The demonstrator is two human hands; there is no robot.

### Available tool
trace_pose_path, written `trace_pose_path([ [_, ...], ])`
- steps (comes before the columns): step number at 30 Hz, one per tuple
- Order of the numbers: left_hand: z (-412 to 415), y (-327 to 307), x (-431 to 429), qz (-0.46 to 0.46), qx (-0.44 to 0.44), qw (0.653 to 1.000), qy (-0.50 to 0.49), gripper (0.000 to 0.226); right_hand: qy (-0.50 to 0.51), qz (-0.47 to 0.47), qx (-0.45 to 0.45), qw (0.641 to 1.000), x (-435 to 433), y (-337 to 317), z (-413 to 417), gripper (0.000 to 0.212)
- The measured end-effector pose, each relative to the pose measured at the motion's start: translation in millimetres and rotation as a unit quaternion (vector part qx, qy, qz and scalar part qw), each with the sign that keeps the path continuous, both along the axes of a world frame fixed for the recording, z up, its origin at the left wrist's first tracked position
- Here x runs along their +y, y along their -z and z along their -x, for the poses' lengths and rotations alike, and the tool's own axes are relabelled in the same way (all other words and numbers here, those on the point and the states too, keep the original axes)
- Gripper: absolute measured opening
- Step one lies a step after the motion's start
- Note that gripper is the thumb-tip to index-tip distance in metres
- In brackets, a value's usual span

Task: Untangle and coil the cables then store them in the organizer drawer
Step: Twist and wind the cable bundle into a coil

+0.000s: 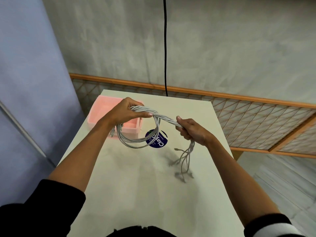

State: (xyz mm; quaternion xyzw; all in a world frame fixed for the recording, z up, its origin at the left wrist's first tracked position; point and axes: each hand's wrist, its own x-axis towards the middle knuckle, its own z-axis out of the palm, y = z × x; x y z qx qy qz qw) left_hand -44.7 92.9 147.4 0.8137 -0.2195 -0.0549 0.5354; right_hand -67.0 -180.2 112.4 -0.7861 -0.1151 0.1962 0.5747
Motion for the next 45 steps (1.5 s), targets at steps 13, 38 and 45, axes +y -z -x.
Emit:
trace_pose_path([
  [13,-4,3,17,-0.020,-0.013,1.000,-0.015,0.045,-0.012,-0.004,-0.006,1.000,-19,14,-3,0.048],
  [38,-3,-4,25,0.017,-0.015,0.999,-0.030,0.027,0.025,-0.193,0.251,0.948,-52,41,-1,0.042],
  [45,-5,-5,38,0.011,-0.023,0.998,-0.049,0.022,-0.004,-0.121,0.119,0.985,-65,51,11,0.034],
])
